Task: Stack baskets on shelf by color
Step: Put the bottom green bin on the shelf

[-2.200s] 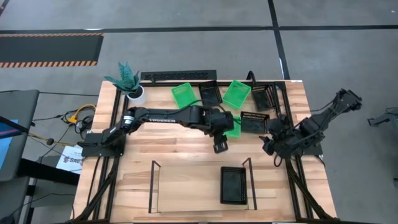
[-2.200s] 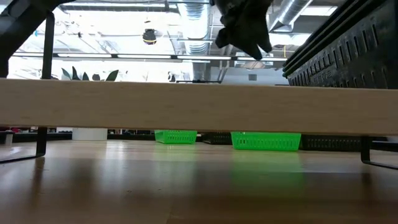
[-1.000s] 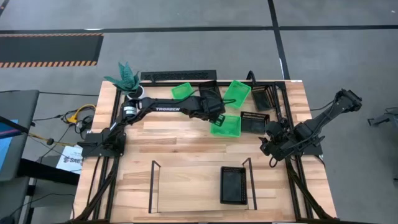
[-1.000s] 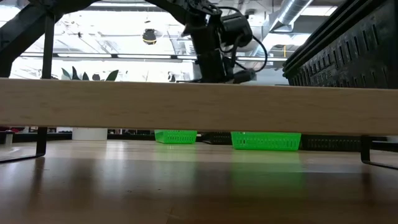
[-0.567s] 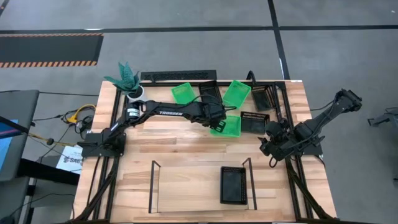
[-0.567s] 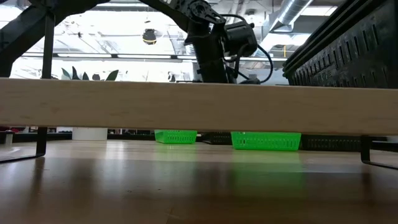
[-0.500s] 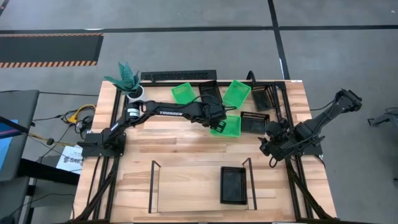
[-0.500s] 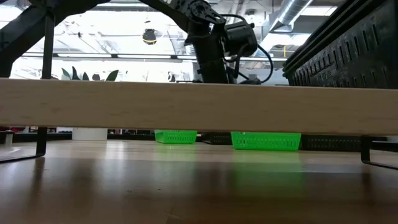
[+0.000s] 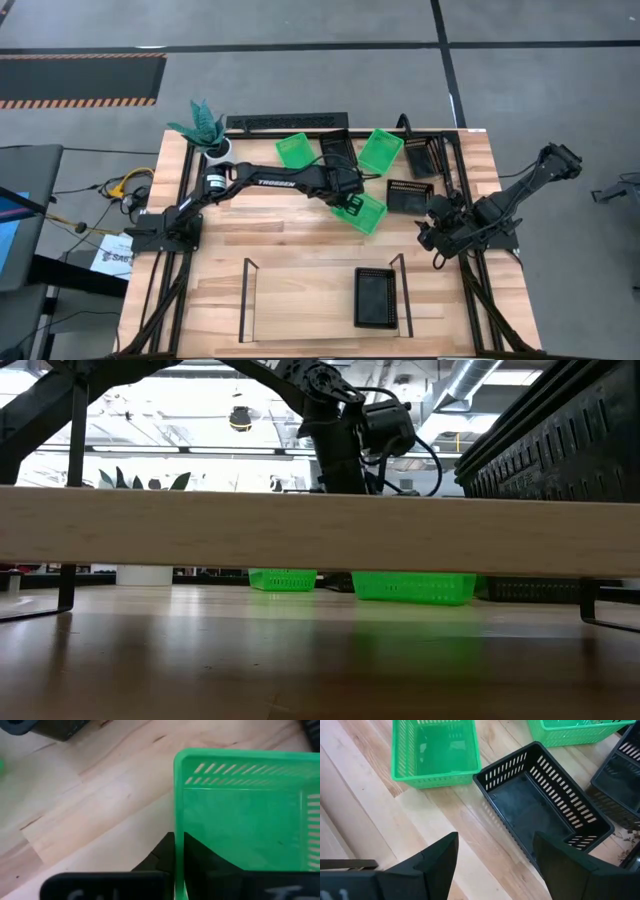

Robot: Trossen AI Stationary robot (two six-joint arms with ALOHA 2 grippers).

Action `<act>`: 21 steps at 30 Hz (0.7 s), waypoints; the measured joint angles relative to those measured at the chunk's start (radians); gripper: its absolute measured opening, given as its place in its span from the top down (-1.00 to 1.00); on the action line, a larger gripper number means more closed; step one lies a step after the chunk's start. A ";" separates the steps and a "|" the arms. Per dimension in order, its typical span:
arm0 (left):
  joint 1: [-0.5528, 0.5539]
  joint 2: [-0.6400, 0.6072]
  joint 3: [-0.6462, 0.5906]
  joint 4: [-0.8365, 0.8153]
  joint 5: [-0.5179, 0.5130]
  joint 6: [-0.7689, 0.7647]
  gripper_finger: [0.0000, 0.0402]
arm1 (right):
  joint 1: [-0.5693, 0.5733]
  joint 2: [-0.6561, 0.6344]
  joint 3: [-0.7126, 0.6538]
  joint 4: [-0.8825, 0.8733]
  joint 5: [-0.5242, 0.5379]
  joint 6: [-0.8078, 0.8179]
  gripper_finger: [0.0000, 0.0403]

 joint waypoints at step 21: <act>-0.012 -0.157 0.191 -0.392 0.016 0.192 1.00 | 0.000 0.000 0.000 0.000 -0.003 -0.008 -0.40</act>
